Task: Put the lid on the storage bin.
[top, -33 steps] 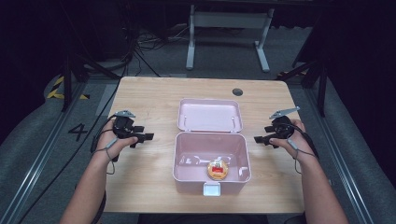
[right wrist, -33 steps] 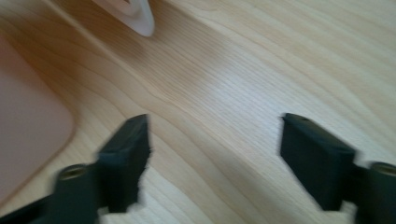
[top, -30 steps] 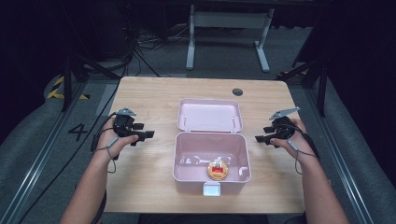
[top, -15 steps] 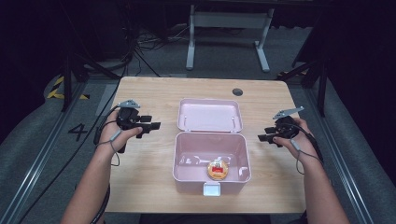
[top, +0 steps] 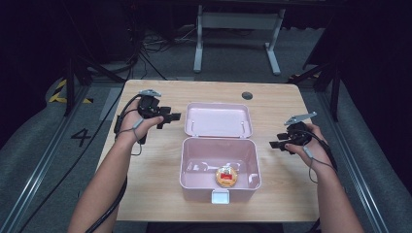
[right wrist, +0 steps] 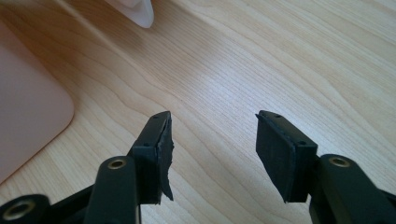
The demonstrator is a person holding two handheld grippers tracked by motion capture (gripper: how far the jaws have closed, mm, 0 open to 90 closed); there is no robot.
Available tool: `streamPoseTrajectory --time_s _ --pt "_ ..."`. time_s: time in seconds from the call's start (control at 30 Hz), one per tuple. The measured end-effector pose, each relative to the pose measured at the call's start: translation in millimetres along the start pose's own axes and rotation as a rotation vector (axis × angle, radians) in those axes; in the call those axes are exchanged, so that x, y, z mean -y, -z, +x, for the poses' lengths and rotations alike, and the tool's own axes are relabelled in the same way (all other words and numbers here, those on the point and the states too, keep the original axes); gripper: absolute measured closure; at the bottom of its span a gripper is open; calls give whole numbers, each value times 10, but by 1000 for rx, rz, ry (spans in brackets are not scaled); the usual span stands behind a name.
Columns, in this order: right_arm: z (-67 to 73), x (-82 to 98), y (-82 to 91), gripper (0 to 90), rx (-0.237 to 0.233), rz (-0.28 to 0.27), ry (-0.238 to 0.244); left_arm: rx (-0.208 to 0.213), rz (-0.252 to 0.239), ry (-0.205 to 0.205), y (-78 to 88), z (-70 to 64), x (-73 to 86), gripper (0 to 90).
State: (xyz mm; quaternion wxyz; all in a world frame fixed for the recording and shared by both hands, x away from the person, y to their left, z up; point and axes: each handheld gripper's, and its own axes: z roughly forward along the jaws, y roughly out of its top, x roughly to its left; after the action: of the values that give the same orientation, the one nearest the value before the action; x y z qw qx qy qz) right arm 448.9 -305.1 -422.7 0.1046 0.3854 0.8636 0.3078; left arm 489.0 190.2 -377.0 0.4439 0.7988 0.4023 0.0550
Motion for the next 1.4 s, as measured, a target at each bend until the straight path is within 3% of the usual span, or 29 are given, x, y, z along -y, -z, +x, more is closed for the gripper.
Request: streamPoseTrajectory --time_s 0.13,0.3,0.33,0.6,0.73,1.03,1.13,1.3,1.4 --pt "17 18 8 458 -3 4 10 1 37 -24 -235 -59 -126 387" --pt "16 53 26 458 8 5 9 -11 44 -22 -396 -55 -191 384" --pt "17 71 38 457 10 4 6 -10 44 -5 -451 -50 -204 380" --pt "22 142 84 451 14 9 -6 -3 71 5 -669 2 -216 381" --pt "37 173 102 449 16 7 -8 10 77 30 -751 17 -217 381" --pt "53 209 123 446 19 7 -19 44 77 79 -833 78 -208 381" --pt "64 204 124 446 18 5 -20 71 78 104 -838 86 -212 443" --pt "69 200 114 447 13 2 -16 50 82 131 -822 93 -230 501" --pt "73 199 110 449 15 2 -19 49 67 151 -779 125 -253 598"
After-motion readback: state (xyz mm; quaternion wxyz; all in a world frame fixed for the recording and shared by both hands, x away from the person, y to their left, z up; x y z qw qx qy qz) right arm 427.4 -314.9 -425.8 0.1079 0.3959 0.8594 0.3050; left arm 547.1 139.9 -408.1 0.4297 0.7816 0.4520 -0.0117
